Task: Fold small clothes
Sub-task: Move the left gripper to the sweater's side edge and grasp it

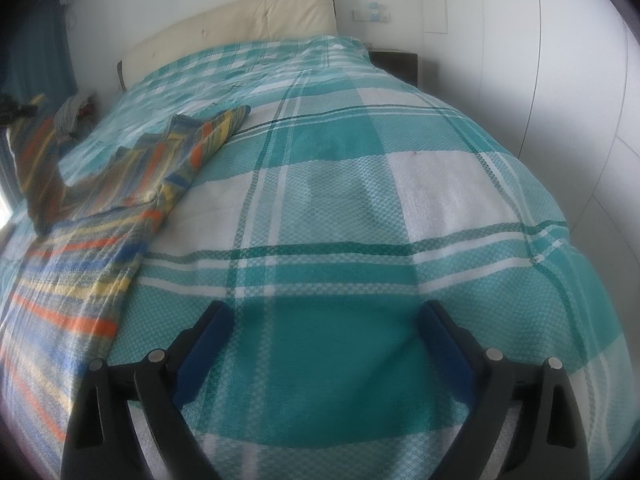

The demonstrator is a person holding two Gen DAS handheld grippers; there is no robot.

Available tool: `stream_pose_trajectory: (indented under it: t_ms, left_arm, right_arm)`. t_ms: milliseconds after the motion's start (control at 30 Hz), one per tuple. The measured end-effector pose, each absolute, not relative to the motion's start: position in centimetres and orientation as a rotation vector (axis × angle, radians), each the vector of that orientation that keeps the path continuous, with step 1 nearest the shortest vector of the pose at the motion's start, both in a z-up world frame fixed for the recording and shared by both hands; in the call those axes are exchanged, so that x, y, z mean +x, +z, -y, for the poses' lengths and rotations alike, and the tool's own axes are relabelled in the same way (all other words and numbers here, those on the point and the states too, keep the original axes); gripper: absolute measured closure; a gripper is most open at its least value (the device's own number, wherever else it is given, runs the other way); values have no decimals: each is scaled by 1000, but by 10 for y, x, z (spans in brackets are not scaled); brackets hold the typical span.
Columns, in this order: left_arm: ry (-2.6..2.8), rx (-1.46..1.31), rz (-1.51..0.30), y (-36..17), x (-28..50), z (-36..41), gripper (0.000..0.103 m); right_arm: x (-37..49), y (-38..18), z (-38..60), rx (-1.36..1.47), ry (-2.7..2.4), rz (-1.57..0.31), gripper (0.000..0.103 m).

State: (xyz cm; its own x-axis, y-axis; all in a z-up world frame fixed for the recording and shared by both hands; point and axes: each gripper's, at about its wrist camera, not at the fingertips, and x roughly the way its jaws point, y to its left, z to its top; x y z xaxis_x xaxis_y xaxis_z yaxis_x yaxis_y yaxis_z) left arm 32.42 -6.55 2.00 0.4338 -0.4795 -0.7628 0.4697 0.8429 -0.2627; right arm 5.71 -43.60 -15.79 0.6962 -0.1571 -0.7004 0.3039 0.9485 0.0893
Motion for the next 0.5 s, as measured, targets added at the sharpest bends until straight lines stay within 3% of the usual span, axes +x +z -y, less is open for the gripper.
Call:
stream_pose_trajectory:
  t_ms: [33,100,133,300,500]
  left_arm:
    - [-625,-13,-971,10,325,83,86]
    - [-590,25,-1021,-10,327,108,26]
    - [-536,45,-1016,-16,323,111,20]
    - [-465,33,-1020,-23,311,67,19]
    - [-274,222,-990,-29,295,-23,16]
  right_arm:
    - [57,-158,436,205,-259,-759,9]
    - [57,-158,436,205,-259,-759,9]
    - [57,-158,436,205,-259,-759,9]
    - [57,-157,437,208,-255,-758,8]
    - [58,-157,435,191,-264,-769,8]
